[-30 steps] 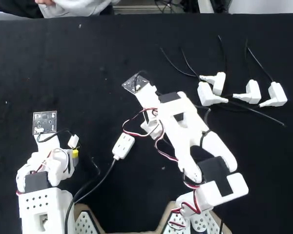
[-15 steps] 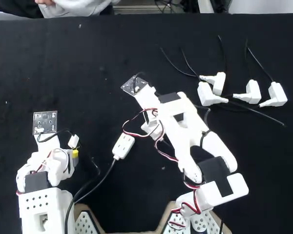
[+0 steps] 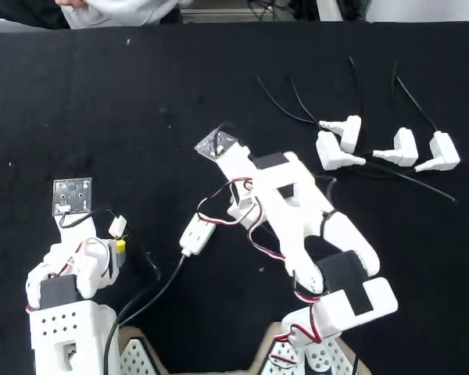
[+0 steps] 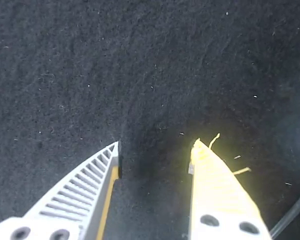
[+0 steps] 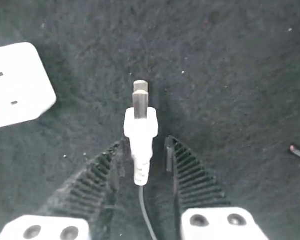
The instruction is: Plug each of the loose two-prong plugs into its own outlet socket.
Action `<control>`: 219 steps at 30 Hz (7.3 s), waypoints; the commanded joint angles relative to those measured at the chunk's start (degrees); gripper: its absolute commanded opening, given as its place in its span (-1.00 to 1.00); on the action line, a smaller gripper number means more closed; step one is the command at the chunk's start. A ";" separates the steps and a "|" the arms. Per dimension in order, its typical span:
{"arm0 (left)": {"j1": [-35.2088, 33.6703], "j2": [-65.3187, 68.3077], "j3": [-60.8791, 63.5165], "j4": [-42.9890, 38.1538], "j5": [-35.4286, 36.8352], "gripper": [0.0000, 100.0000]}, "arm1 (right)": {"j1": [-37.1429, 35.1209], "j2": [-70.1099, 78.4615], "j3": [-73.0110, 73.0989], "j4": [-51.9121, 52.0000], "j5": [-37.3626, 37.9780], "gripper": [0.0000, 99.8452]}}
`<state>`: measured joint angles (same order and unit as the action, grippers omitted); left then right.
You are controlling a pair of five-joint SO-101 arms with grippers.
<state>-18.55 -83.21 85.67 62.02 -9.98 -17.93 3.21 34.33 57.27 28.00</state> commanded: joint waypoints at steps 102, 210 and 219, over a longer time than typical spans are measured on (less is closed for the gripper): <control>24.04 -0.09 -0.48 -25.05 16.44 -0.54 | -27.34 -75.21 49.27 -31.65 -28.13 -0.98; 8.57 -0.62 -4.44 -6.15 5.80 -0.54 | -16.88 -55.08 17.80 3.08 -15.38 -0.98; 8.57 -0.62 -1.10 -6.42 5.10 -0.54 | -16.88 -24.48 -14.81 24.26 -14.77 -0.98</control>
<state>-9.41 -83.21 84.97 55.16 -4.26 -35.69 -29.58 30.90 76.97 12.62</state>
